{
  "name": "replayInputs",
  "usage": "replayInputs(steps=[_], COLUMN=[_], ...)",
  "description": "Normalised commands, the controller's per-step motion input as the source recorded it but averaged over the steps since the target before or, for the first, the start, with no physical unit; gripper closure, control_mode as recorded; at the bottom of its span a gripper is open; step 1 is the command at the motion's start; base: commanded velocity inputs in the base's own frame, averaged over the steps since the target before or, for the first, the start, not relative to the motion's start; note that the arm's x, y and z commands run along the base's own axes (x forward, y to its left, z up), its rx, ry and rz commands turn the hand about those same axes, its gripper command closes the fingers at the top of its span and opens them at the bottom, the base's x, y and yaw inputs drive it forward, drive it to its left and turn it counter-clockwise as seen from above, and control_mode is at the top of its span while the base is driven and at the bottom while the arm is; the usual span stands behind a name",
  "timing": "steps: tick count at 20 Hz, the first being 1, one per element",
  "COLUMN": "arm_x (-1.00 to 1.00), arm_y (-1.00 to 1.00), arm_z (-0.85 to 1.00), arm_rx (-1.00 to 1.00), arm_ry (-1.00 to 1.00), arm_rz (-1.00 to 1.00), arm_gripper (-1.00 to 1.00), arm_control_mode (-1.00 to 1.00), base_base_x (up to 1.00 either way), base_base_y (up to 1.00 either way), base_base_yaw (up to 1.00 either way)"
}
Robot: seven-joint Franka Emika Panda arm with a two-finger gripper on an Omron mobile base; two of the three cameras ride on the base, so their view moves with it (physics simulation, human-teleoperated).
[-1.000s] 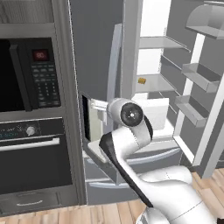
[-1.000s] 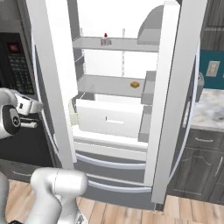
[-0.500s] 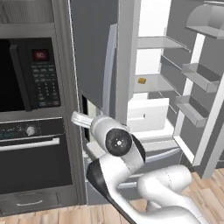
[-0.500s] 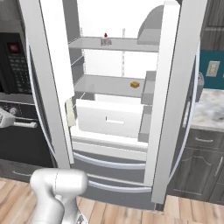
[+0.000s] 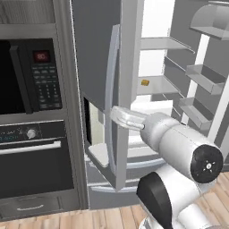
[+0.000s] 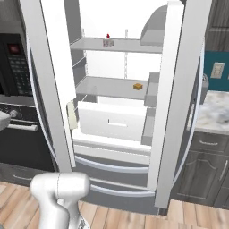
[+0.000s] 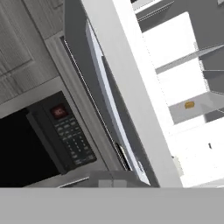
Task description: Take the cakes from the fridge and place them on the empty tray on the dining counter.
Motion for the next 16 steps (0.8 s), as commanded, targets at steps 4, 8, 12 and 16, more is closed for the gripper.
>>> replayInputs(steps=[4, 8, 12, 16], arm_x=[-0.52, -0.03, 0.0, 0.0], arm_y=[-0.97, -0.91, -0.84, -0.25], arm_z=[0.37, 0.01, -0.02, -0.33], arm_rx=[0.0, 0.0, -0.01, -0.28], arm_ry=[-0.11, 0.0, 0.03, 0.02], arm_rz=[0.05, 0.0, 0.0, 0.0], arm_gripper=[1.0, -1.0, -1.0, -1.0], arm_control_mode=[-1.0, -1.0, -1.0, -1.0], base_base_x=[0.0, 0.0, 0.0, 0.0], base_base_y=[0.0, 0.0, 0.0, 0.0], base_base_yaw=[0.0, 0.0, 0.0, 0.0])
